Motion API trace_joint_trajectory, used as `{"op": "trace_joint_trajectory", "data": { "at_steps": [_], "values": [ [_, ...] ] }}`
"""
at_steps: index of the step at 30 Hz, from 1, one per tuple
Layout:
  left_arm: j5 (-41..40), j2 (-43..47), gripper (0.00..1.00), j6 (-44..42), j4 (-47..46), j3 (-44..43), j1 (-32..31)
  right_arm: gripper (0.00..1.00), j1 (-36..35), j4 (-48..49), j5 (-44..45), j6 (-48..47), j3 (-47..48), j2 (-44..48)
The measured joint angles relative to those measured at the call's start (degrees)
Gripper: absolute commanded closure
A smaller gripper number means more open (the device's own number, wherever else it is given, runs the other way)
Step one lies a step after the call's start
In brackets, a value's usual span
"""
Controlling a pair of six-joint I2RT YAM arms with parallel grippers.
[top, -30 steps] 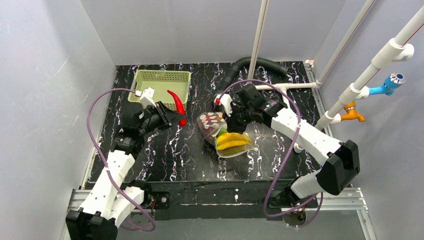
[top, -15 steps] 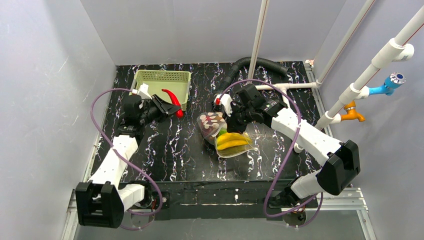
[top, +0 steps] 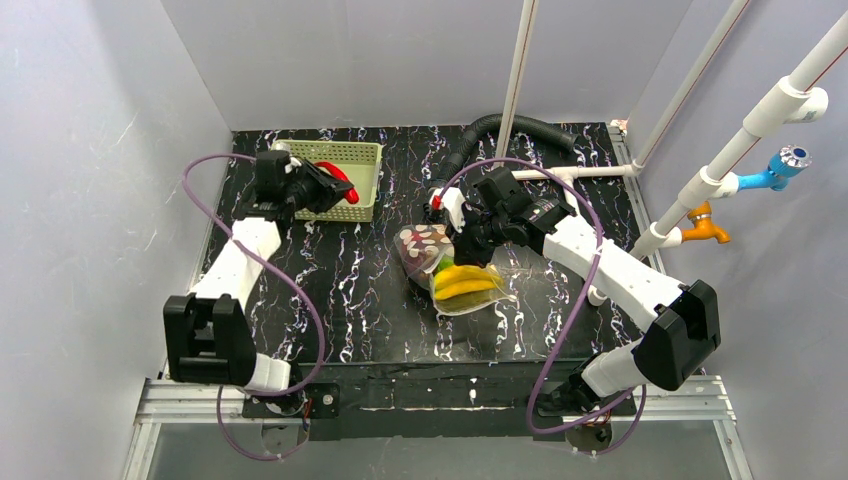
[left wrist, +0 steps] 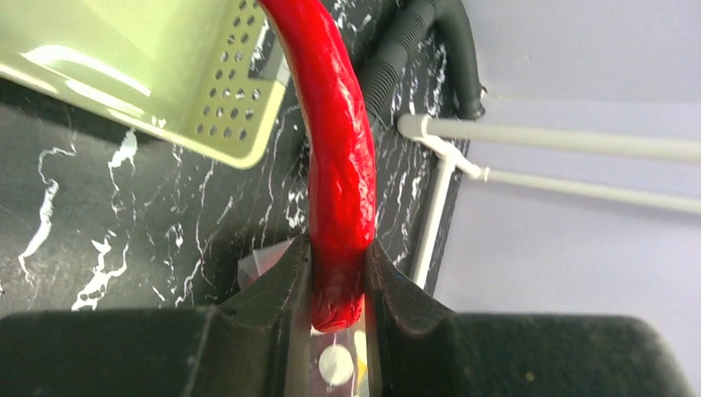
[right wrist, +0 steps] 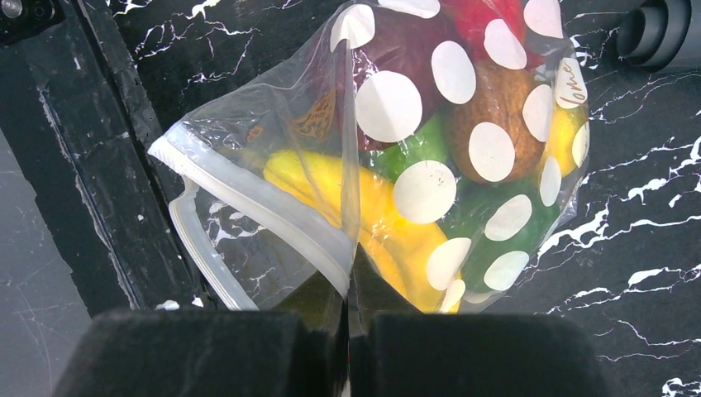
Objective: Open the zip-top bag and remove the fake food
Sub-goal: Place the fake vegetable in the bin.
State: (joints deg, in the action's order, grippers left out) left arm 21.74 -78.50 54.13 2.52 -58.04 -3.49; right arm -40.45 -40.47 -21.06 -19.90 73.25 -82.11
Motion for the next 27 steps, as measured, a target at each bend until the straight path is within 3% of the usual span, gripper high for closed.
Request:
{"op": "trace_joint_trajectory", "data": {
  "at_steps": [14, 27],
  "values": [
    [-10.0, -21.3, 1.00, 5.1, 13.0, -18.9, 0.0, 0.99, 0.3, 0.0, -0.2, 0.0, 0.0, 0.0],
    [-13.6, -27.9, 1.00, 6.4, 18.8, -25.4, 0.0, 0.99, 0.7, 0.0, -0.2, 0.0, 0.0, 0.0]
  ]
}}
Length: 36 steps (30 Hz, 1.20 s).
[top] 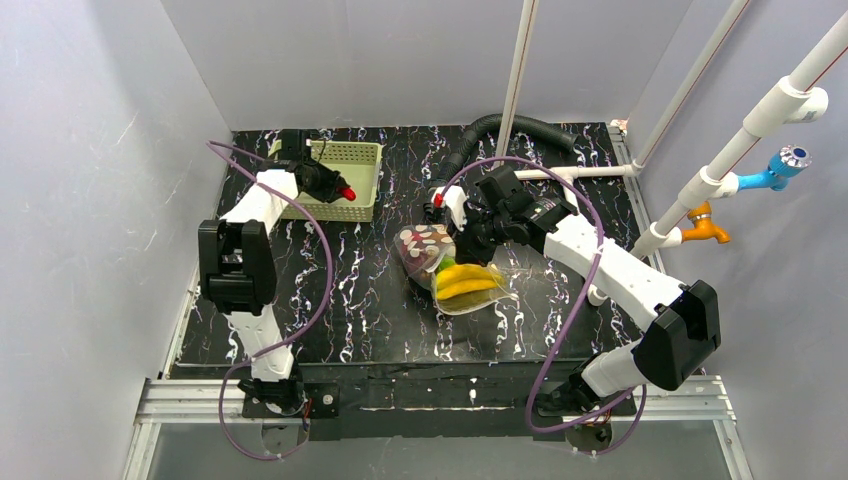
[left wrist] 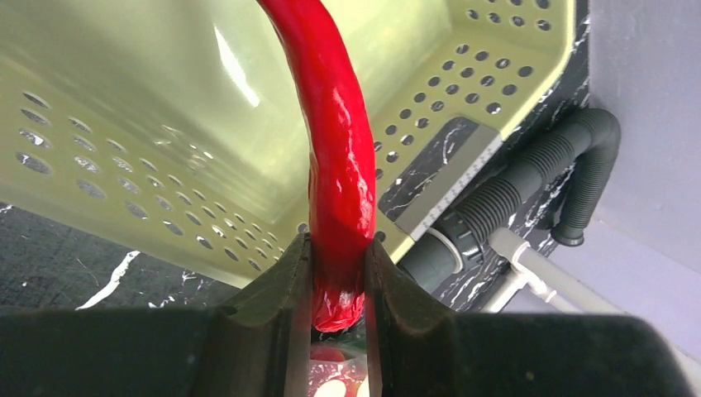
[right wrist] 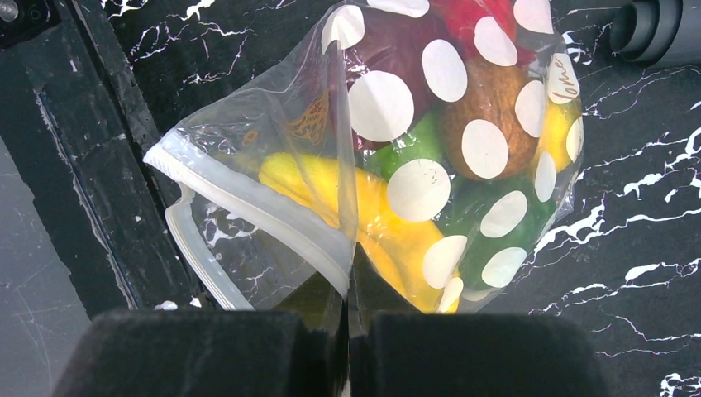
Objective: Open the zip-top bag and remove the fake food
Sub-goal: Place the fake vegetable in the bin.
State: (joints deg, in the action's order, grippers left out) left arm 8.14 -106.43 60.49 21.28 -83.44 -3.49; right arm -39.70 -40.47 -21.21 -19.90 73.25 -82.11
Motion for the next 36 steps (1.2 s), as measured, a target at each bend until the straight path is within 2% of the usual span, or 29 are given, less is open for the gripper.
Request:
{"op": "trace_joint_trajectory", "data": {
  "at_steps": [8, 15, 22, 26, 31, 36],
  "values": [
    [-0.1, -1.9, 0.96, -0.2, 0.7, 0.0, 0.0, 0.99, 0.5, 0.0, -0.2, 0.0, 0.0, 0.0],
    [-0.1, -1.9, 0.88, -0.5, 1.1, -0.2, 0.0, 0.99, 0.8, 0.1, -0.3, 0.0, -0.3, 0.8],
    [0.0, -1.9, 0.70, -0.5, 1.4, -0.3, 0.0, 0.99, 1.1, 0.1, -0.5, 0.0, -1.0, 1.3],
    [0.0, -1.9, 0.50, -0.6, 1.5, -0.5, 0.0, 0.99, 1.1, 0.1, -0.5, 0.0, -1.0, 1.3],
    [0.0, -1.9, 0.33, -0.7, 1.3, -0.9, 0.0, 0.99, 1.1, 0.1, -0.6, 0.0, -1.0, 1.3],
    [0.0, -1.8, 0.22, -1.5, 0.7, -0.8, 0.0, 0.99, 1.5, 0.1, -0.7, 0.0, -1.0, 1.5]
  ]
}}
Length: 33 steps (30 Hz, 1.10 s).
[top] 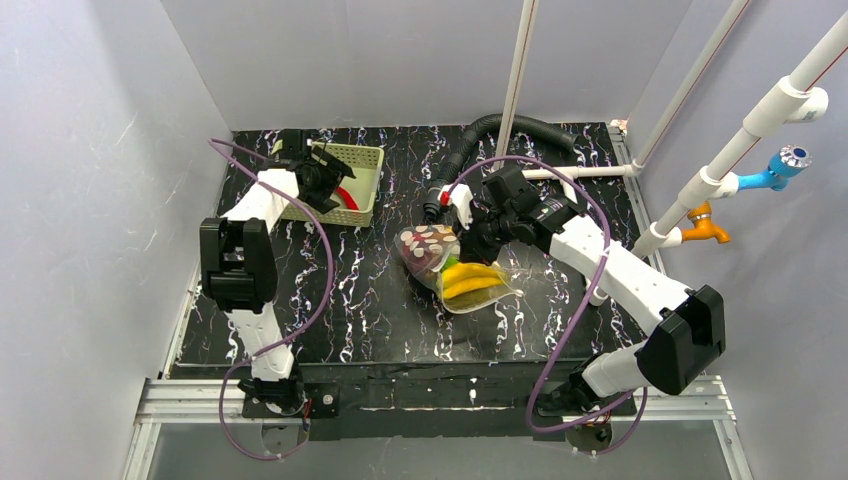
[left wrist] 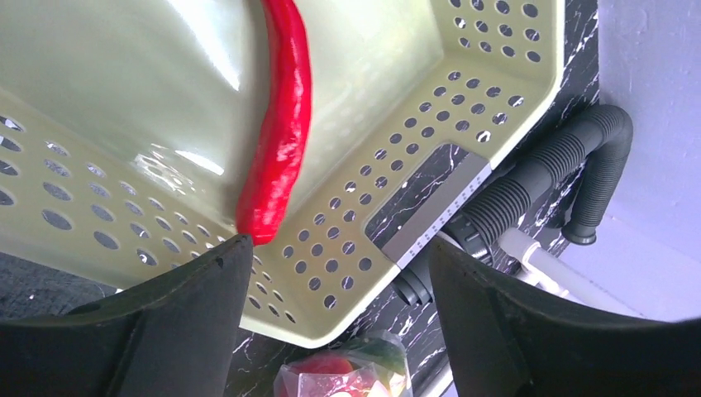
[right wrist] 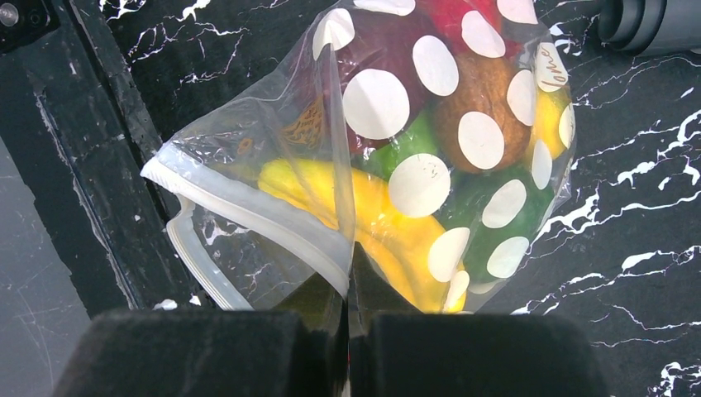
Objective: Open the zip-top bag and remove the fake food
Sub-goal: Place the fake vegetable in the bin.
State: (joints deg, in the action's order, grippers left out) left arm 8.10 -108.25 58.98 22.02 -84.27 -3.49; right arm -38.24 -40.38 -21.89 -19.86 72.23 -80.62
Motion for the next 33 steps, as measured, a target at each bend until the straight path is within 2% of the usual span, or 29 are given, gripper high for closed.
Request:
{"op": "trace_joint_trajectory", "data": {
  "at_steps": [6, 11, 17, 22, 33],
  "values": [
    [1.0, 4.3, 0.13, -2.9, -3.4, 3.5, 0.0, 0.99, 0.3, 0.0, -0.2, 0.0, 0.0, 0.2],
    [5.0, 15.5, 0.02, -7.5, -10.8, 14.0, 0.4, 0.99, 0.4, 0.0, -0.7, 0.0, -0.1, 0.3],
    [10.0, 32.9, 0.02, -11.0, -19.7, 30.3, 1.4, 0.99, 0.9, 0.1, -1.1, 0.0, -0.9, 0.9],
    [14.3, 42.2, 0.02, -11.0, -23.8, 40.9, 2.3, 0.99, 1.2, 0.2, -1.5, 0.0, -0.9, 1.3],
    [20.5, 57.5, 0.02, -8.3, -24.0, 54.0, 3.0, 0.99, 1.2, 0.2, -2.3, 0.0, -0.9, 1.4]
  ]
}}
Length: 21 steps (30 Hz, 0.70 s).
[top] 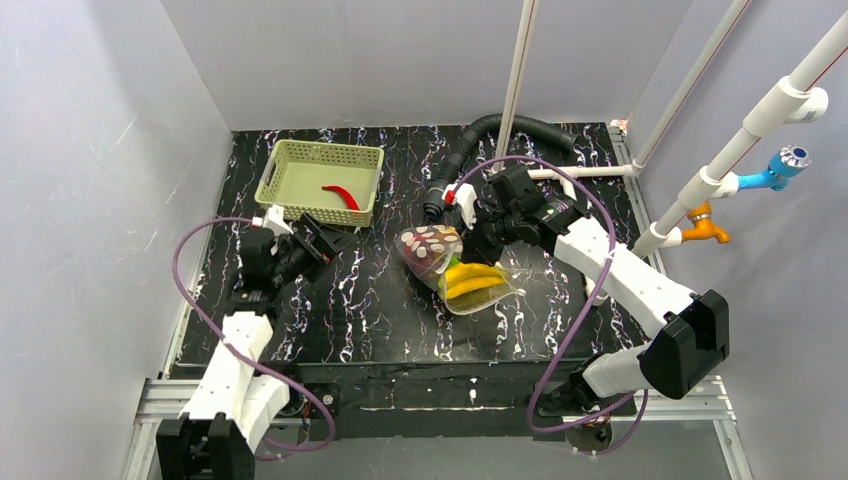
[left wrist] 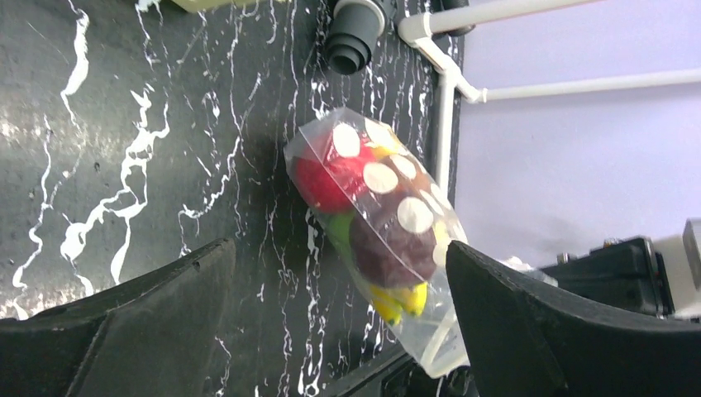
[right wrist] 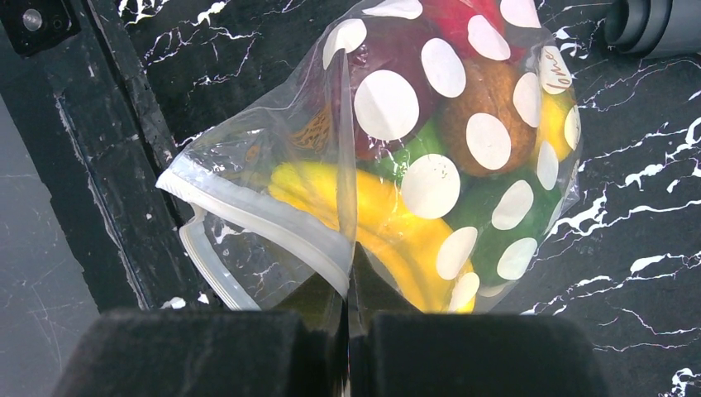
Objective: Open the zip-top bag and remove the fake food
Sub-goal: Place the fake vegetable in the bin, then pick up the fake fruit from the zipper food storage bag.
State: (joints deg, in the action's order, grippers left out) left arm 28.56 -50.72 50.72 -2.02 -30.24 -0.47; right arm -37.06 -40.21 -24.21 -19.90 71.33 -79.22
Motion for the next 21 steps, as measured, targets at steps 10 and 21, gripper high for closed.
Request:
{"op": "trace_joint_trajectory", "data": {
  "at_steps": [10, 21],
  "values": [
    [5.5, 13.4, 0.02, 2.5, 3.6, 4.5, 0.0, 0.99, 0.3, 0.0, -0.4, 0.0, 0.0, 0.0],
    [14.8, 23.1, 0.02, 5.3, 3.6, 9.2, -1.2, 0.99, 0.3, 0.0, -0.5, 0.0, 0.0, 0.0]
  ]
}}
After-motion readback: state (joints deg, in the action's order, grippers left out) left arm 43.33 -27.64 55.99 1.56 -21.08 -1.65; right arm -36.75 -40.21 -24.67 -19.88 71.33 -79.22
